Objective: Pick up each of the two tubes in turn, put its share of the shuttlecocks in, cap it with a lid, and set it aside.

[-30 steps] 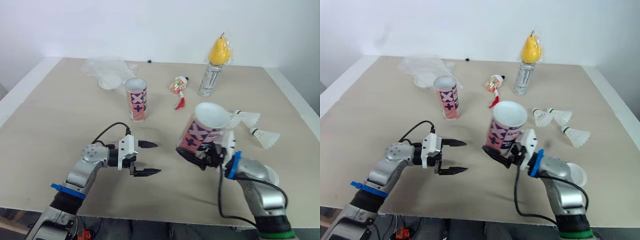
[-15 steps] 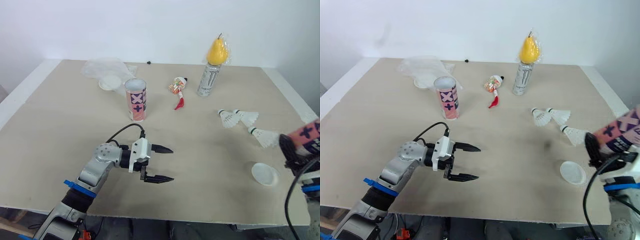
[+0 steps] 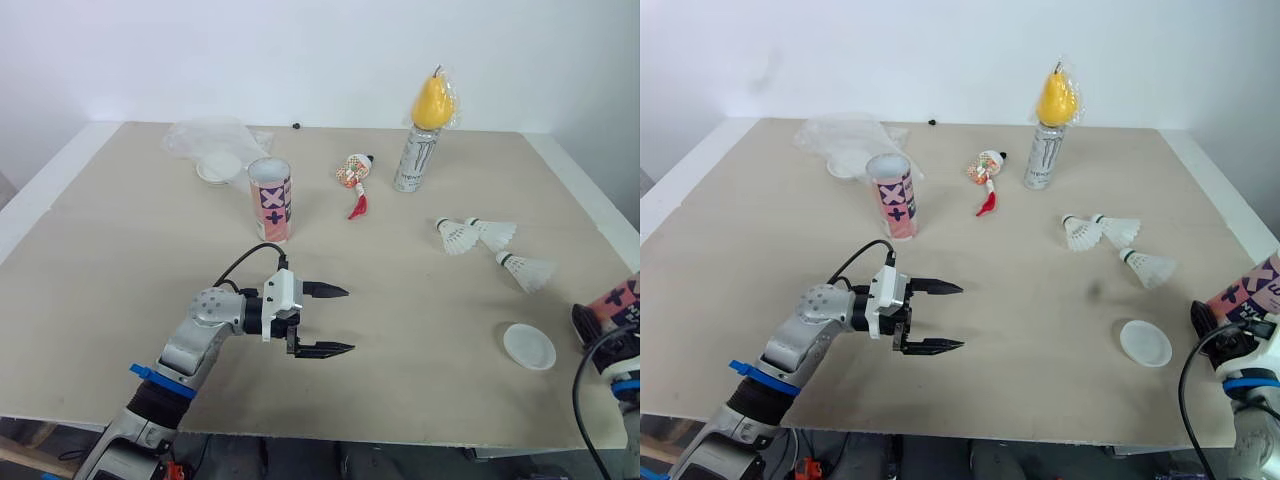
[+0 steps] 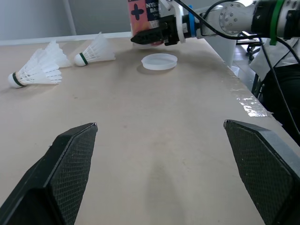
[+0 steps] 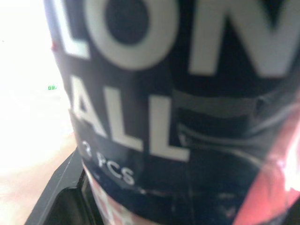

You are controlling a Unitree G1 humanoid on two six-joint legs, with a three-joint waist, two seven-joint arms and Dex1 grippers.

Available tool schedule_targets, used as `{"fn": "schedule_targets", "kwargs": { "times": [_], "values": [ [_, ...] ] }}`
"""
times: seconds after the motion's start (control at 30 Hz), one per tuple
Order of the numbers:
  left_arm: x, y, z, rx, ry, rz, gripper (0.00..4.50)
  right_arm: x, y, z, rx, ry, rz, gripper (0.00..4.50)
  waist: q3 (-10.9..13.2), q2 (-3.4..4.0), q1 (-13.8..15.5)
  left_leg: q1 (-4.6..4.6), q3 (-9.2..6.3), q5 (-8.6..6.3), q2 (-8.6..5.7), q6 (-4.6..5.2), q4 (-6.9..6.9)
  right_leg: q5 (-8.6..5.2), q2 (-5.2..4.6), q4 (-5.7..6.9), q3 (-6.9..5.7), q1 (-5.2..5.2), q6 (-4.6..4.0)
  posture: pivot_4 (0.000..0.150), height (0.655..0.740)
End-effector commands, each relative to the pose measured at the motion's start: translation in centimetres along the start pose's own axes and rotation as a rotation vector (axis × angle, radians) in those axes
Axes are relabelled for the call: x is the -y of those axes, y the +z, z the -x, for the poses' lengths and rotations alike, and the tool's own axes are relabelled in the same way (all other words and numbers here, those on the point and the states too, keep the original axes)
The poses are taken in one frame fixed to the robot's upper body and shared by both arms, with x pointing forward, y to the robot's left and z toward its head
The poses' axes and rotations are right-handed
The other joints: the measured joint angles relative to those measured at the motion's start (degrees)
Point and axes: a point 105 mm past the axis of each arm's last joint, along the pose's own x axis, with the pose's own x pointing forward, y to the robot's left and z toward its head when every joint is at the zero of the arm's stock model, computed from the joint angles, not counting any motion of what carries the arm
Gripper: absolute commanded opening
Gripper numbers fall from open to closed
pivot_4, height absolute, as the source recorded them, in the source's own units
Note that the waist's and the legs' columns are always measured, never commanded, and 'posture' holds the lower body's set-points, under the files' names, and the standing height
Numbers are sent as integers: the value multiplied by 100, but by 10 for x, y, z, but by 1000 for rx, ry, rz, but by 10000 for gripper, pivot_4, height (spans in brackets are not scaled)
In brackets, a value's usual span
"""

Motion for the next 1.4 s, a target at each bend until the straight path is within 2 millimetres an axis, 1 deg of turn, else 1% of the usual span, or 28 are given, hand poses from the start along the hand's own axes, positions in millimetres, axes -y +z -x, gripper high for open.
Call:
{"fn": "schedule_targets", "kwargs": {
  "times": [0.03,0.13,0.2,0.23,0.27,0.4,0.53,0.8,0.87,0.93,1.03,1.1,1.13,1.27,1.3,1.4],
  "values": [
    [-1,11,0,20,12,-51,45000,1,12,-3,31,15,50,32788,0,0,3,-2,0,0,0,0,0,-2,0,0,1,0,2,1500,7400],
    [-1,11,1,20,18,-57,45000,3,7,-2,16,-3,49,32788,0,0,6,-4,-1,-1,-3,0,0,-6,-1,-1,4,1,7,1500,7400],
    [-1,11,1,16,19,-60,45000,5,3,0,4,-13,55,40227,0,0,6,-4,0,-1,-3,0,0,-6,-1,-1,6,1,7,1500,7400],
    [-1,11,1,14,20,-60,45000,7,1,1,-4,-18,59,43199,0,0,6,-4,-1,-1,-3,0,0,-5,-1,-1,5,1,8,1500,7400],
    [-1,11,1,13,20,-60,45000,8,0,2,-9,-22,62,44356,0,1,6,-4,-1,-1,-3,0,0,-5,-1,-1,5,1,8,1500,7400],
    [-1,10,1,9,18,-61,45000,8,-2,7,-21,-15,91,44356,0,0,5,-3,-1,-1,-4,0,0,-5,-1,-1,5,2,7,1500,7400],
    [-2,9,0,7,14,-62,45000,8,0,12,-21,-16,105,44356,0,0,6,-2,-1,-1,-4,0,0,-5,-1,-2,5,2,7,1500,7400],
    [-2,8,-2,5,2,-62,45000,10,8,38,-12,-26,103,44356,1,5,8,-3,-2,-2,-4,0,-2,-8,-2,-3,5,1,8,1500,7400],
    [-2,8,-4,8,-3,-60,45000,10,9,47,-12,-35,107,44356,0,5,8,-3,-2,-2,-4,0,-2,-8,-2,-3,5,0,7,1500,7400],
    [-2,7,-6,10,-11,-60,45000,6,15,57,-5,-32,116,44356,1,5,9,-3,-3,-2,-4,-1,-3,-9,-2,-3,5,-1,7,1500,7400],
    [-4,7,-7,11,-12,-59,45000,-6,23,69,-9,25,126,44356,0,10,9,-4,-1,-3,-4,-1,-2,-9,-4,-3,6,-3,7,1500,7400],
    [-5,6,-7,12,-11,-58,45000,-17,25,77,-34,101,133,44356,0,10,9,-5,-1,-3,-3,-2,-3,-9,-5,-3,7,-5,6,1500,7400],
    [-6,6,-7,11,-8,-58,45000,-22,24,82,-58,145,163,44356,1,9,9,-4,-1,-3,-2,-2,-3,-9,-4,-3,6,-5,6,1500,7400],
    [-14,5,-3,10,38,-52,45000,-49,23,107,-159,423,267,44356,2,15,9,-6,0,-5,-2,-4,-3,-11,-8,-5,4,-7,3,1500,7400],
    [-16,5,-1,9,55,-48,45000,-57,25,109,-166,477,273,44356,3,12,10,-5,2,-5,-2,-4,-3,-13,-11,-5,5,-7,4,1500,7400],
    [-21,2,4,1,112,-44,45000,-90,31,105,-145,641,264,44356,9,1,-28,-4,10,-6,3,-5,-3,-12,-11,-7,5,-13,2,1500,7400]
  ]
}}
